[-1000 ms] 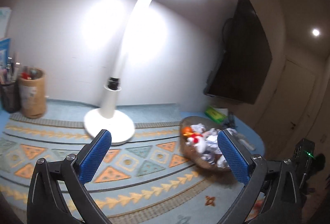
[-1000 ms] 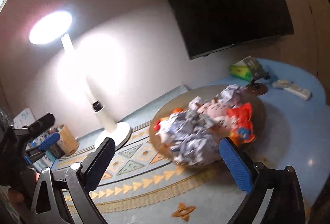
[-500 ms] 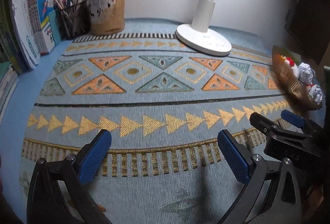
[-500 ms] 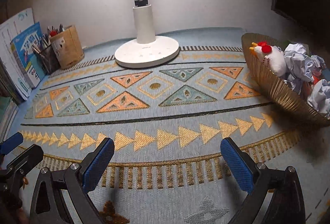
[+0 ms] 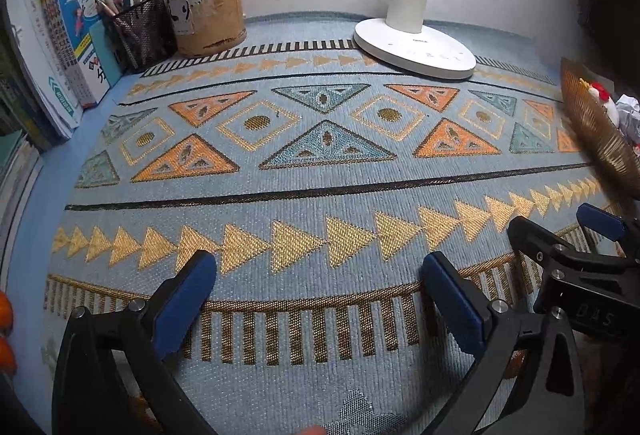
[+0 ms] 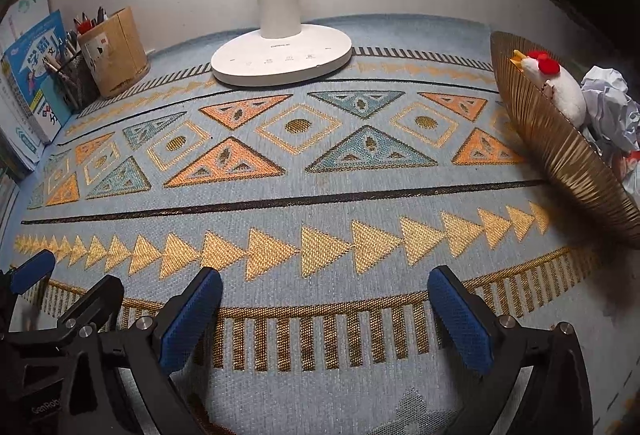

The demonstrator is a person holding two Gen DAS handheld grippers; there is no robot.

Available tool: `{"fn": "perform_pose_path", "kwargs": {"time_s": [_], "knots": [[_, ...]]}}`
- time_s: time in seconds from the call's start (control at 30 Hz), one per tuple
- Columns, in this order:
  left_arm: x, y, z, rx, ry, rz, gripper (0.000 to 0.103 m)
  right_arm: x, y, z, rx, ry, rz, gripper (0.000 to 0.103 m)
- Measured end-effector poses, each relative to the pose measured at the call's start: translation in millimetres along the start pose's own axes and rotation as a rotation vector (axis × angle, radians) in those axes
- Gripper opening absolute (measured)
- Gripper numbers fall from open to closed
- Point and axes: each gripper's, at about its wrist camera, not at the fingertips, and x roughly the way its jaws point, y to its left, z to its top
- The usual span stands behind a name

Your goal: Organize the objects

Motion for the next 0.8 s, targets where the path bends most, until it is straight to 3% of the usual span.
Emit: {"fn": "perform_pose_path", "kwargs": {"time_s": [0.17,0.8], "knots": [[3.7,1.6,4.4,-0.001,0.000,-0.001,0.103,2.6,-1.2,4.6,-0.051,-0.001,0.028,0.103],[2.5,4.4,6.8,-0.041,-0.002,0.017,0.102,-1.8,-3.5,-0.4,-0.034,-0.019,0.047,0.103]]}}
